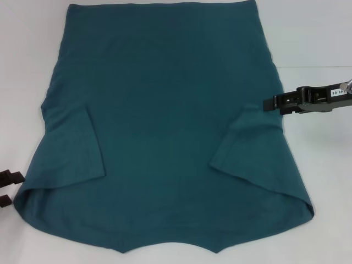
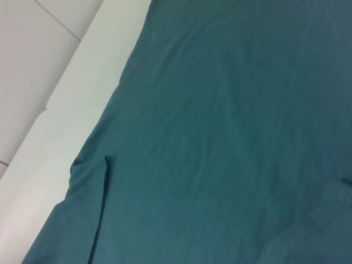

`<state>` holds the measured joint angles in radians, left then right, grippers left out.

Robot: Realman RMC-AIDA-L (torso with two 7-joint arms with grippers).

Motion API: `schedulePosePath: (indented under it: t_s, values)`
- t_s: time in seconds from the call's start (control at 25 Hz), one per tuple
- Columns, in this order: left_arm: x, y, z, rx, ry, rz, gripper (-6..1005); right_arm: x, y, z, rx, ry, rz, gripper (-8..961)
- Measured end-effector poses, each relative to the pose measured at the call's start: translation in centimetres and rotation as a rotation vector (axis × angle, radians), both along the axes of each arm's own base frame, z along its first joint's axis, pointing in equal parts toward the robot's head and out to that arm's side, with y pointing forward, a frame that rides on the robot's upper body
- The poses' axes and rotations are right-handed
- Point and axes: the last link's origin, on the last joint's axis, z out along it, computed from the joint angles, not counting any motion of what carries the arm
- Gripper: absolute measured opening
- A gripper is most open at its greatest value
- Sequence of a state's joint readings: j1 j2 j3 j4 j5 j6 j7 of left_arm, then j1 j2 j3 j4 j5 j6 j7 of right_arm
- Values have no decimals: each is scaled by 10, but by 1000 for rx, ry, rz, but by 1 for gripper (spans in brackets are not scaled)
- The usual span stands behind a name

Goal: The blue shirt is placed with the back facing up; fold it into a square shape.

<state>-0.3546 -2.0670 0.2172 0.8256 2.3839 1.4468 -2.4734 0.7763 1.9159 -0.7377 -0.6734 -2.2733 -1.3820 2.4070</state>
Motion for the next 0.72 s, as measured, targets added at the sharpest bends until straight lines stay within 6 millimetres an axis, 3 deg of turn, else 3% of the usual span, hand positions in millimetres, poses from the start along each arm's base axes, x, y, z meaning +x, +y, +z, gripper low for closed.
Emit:
schedulePosePath:
  t_s: [0.4, 0.72]
  values:
    - [2, 0, -11, -34, -13, -13, 765, 2, -1, 0, 1, 2, -4, 668]
    - [14, 12, -26, -88, -22, -54, 765, 2, -1, 0, 2, 1, -2, 668]
